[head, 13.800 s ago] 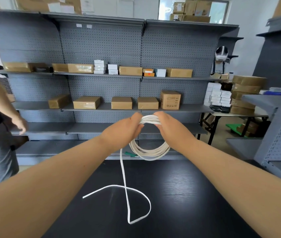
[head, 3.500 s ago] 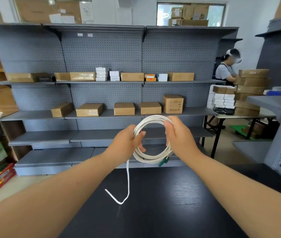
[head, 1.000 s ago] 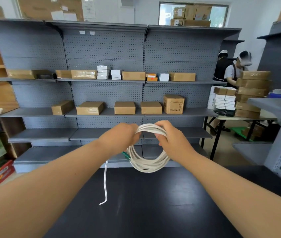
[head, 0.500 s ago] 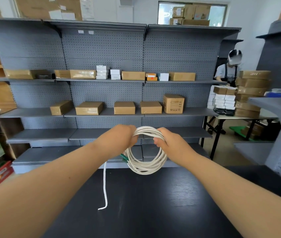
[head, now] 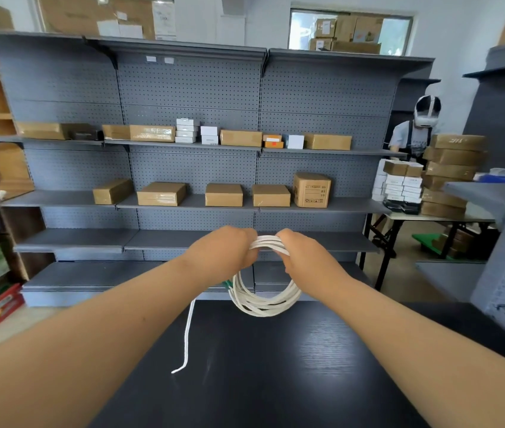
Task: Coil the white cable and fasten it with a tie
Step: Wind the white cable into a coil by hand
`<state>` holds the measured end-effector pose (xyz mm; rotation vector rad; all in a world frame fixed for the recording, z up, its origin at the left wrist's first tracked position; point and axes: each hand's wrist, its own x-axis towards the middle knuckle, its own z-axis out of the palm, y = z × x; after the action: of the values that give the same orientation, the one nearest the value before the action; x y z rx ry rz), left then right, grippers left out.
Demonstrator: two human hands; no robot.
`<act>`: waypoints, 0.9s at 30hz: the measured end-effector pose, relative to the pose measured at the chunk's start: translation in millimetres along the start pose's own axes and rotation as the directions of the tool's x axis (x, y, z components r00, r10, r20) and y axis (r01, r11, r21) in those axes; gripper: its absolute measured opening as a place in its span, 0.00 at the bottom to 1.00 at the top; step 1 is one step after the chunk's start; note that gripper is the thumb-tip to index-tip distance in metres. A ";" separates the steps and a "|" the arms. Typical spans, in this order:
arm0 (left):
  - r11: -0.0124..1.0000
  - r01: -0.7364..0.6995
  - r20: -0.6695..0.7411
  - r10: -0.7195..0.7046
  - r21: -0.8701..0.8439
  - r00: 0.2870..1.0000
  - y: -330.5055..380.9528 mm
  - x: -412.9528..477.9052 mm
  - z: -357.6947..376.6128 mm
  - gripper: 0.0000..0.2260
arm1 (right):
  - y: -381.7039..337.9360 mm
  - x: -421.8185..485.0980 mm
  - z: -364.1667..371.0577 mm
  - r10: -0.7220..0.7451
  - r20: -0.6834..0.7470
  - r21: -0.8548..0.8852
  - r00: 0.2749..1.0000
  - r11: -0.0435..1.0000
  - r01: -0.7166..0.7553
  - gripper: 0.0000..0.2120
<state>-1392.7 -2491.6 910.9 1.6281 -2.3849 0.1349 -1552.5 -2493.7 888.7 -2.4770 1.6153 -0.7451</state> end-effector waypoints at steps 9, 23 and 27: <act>0.520 0.244 0.241 -0.075 -0.818 0.968 12.9 -8.7 -7.7 0.13 | 22.3 -6.4 -12.5 0.163 -0.062 0.132 0.985 0.979 -0.154 0.07; 0.484 0.209 0.070 -0.289 -0.850 0.955 7.4 -8.9 22.3 0.18 | 23.0 -4.1 -8.3 0.267 -0.116 0.275 0.957 0.934 -0.227 0.08; 0.280 0.182 0.094 -0.300 -0.943 0.949 -2.1 -6.9 24.9 0.10 | 15.3 0.5 -5.7 0.265 -0.131 0.327 0.955 0.921 -0.211 0.08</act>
<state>-1392.2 -2491.5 885.0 1.2099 -1.4431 -1.0498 -1567.7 -2499.9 888.7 -2.0023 1.6644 -1.1049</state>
